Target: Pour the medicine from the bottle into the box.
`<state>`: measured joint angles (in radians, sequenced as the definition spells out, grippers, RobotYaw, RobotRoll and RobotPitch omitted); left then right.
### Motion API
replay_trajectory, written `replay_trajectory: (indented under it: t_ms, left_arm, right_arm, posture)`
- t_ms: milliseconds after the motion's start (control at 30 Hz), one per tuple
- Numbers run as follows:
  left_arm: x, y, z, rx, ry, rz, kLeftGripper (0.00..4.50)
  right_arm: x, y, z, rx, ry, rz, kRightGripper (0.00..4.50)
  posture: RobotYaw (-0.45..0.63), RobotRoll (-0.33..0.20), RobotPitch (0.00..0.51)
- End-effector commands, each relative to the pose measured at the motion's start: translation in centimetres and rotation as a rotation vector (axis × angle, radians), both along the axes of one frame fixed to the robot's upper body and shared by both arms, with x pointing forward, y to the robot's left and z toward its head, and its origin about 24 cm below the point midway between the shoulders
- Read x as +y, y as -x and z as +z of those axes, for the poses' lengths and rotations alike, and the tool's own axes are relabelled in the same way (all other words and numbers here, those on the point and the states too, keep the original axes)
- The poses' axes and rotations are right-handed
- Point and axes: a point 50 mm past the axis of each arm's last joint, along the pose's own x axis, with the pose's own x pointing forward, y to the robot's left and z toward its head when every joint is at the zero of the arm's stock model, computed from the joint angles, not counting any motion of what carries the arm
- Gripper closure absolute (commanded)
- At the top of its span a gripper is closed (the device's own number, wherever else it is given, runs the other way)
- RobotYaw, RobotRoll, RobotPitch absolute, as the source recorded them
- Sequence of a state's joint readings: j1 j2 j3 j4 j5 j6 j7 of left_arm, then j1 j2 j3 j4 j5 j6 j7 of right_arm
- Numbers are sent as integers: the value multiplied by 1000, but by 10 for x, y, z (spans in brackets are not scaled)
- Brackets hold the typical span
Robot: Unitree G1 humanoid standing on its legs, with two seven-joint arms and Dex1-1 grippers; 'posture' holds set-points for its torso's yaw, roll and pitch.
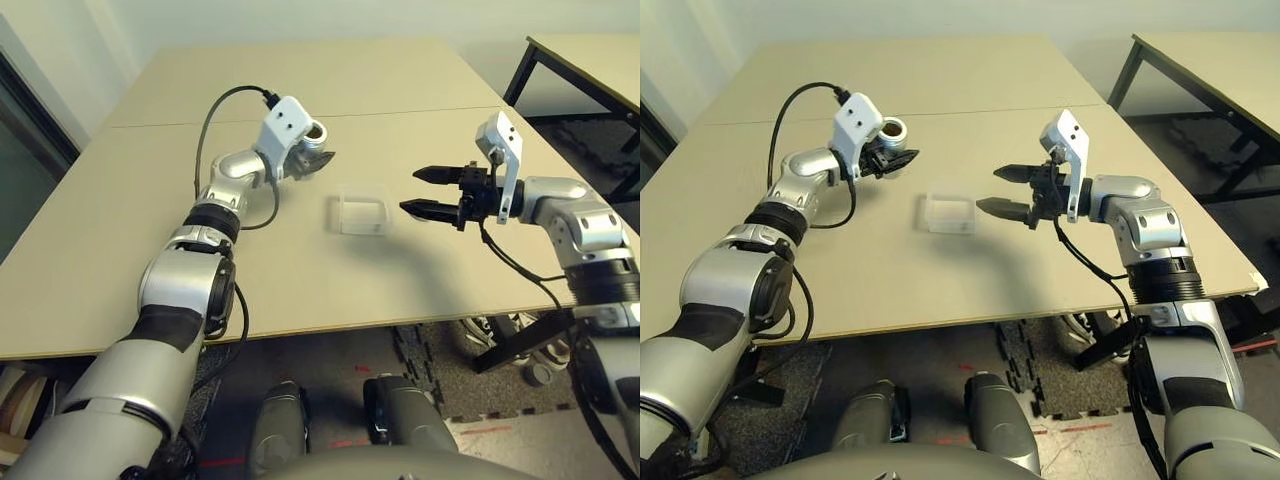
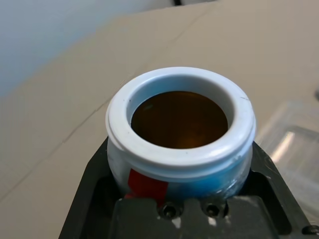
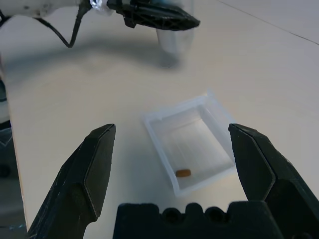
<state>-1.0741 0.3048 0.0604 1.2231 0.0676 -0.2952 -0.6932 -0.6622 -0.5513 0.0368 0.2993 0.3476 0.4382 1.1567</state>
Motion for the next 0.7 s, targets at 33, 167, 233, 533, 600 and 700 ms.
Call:
replay_trajectory:
  t_ms: [33, 167, 233, 533, 600, 700]
  left_arm:
    - [22, 0, -2, -13, 80, 142, 1645]
    - [34, 3, -10, -12, 100, 218, 1645]
    - [37, 5, -14, -22, 106, 240, 1645]
    - [46, 16, -35, -33, 173, 289, 1645]
    - [46, 18, -42, -16, 171, 293, 1645]
    - [47, 21, -48, -9, 165, 303, 1645]
  right_arm:
    - [10, -4, -1, -14, 19, 17, 0]
    - [20, -6, -5, -6, 27, 43, 0]
    - [23, -7, -6, -5, 33, 48, 0]
    - [28, -4, -11, 4, 29, 52, 0]
    - [26, -2, -14, 13, 32, 52, 0]
    - [25, -1, -15, 19, 34, 49, 0]
  posture:
    - [-74, 0, 39]
    - [-64, 0, 42]
    - [-61, 0, 44]
    - [-58, 0, 80]
    - [-57, 0, 89]
    - [-55, 0, 98]
